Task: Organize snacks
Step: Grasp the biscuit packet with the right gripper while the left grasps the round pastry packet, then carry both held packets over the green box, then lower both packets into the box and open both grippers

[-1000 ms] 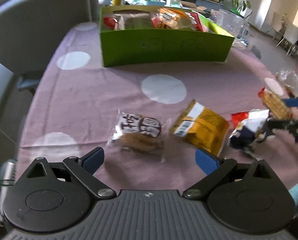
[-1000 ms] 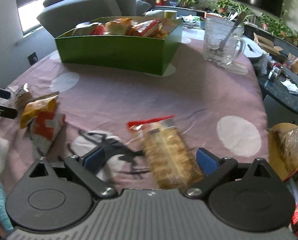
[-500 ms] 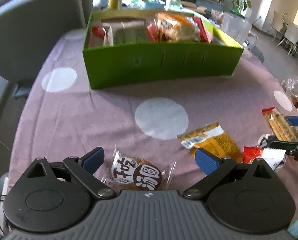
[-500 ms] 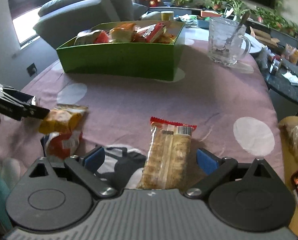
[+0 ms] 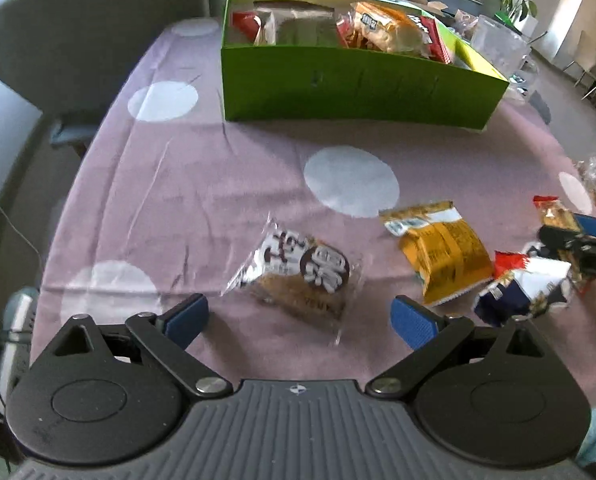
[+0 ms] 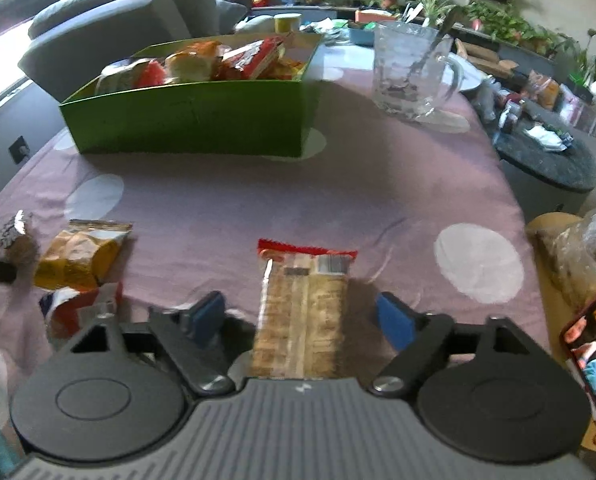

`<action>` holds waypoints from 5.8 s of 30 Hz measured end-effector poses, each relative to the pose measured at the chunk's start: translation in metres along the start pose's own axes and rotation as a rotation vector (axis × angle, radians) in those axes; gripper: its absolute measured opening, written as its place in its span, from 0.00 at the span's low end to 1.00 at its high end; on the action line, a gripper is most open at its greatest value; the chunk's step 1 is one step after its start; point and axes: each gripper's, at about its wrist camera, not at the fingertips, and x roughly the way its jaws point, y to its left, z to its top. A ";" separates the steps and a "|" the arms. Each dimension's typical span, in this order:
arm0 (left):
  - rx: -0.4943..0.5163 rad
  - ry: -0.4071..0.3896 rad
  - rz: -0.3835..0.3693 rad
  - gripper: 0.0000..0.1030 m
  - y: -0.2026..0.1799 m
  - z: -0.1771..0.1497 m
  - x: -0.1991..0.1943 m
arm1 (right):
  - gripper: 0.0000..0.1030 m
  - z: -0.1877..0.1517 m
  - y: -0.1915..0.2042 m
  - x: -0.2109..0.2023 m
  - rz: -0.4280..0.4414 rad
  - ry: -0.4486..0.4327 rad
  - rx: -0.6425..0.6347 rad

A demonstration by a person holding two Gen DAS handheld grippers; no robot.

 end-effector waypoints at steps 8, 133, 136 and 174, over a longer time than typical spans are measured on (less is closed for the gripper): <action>0.029 -0.022 0.007 0.95 -0.011 0.019 0.014 | 0.79 0.005 -0.005 -0.001 0.008 -0.010 0.045; 0.095 -0.251 -0.007 0.37 -0.045 0.226 0.050 | 0.90 0.184 -0.019 0.071 0.188 -0.095 0.348; 0.096 -0.274 -0.007 0.43 -0.045 0.225 0.043 | 0.90 0.183 -0.021 0.068 0.185 -0.099 0.353; 0.152 -0.318 -0.014 0.70 -0.059 0.121 -0.008 | 0.91 0.101 0.001 0.001 0.164 -0.198 0.128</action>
